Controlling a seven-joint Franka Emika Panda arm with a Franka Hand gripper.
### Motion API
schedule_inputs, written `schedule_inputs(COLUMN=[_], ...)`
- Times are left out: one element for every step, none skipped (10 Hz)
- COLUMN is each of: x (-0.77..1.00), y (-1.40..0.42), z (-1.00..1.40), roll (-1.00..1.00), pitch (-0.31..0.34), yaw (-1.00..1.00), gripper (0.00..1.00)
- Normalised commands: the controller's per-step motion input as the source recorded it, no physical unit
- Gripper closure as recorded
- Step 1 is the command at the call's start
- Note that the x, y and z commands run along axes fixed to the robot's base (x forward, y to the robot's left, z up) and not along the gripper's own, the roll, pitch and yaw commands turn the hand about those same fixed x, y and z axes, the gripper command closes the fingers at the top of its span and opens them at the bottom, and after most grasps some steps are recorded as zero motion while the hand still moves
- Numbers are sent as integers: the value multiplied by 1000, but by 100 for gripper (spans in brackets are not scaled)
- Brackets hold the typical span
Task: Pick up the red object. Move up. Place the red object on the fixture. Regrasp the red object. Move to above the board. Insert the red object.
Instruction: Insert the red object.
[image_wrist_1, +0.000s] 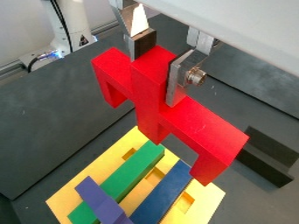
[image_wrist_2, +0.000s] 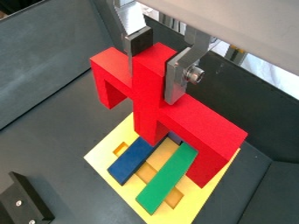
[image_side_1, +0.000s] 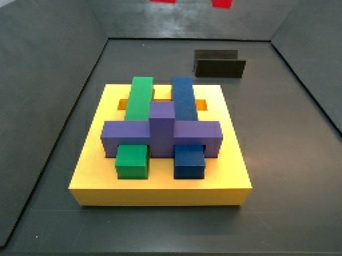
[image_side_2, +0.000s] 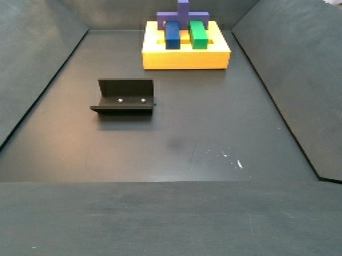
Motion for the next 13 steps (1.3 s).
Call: schedule_inputs(x=[217, 109, 0, 0, 0, 0, 0, 71, 9, -40, -80, -94, -129], y=[140, 123, 226, 57, 0, 0, -17, -171, -23, -37, -6, 0, 0], z=[-811, -920, -1000, -1000, -1000, -1000, -1000, -814, -577, -466, -274, 0, 0], roll=[-74, -26, 0, 114, 160, 101, 46, 46, 173, 107, 7, 0, 0], pitch=[-196, -149, -80, -31, -30, -64, -116, -133, -80, -159, -174, -130, -113], yaw=[0, 0, 0, 0, 0, 29, 26, 0, 23, 109, 20, 0, 0], gripper=[100, 100, 100, 100, 100, 100, 100, 100, 100, 100, 100, 100, 100])
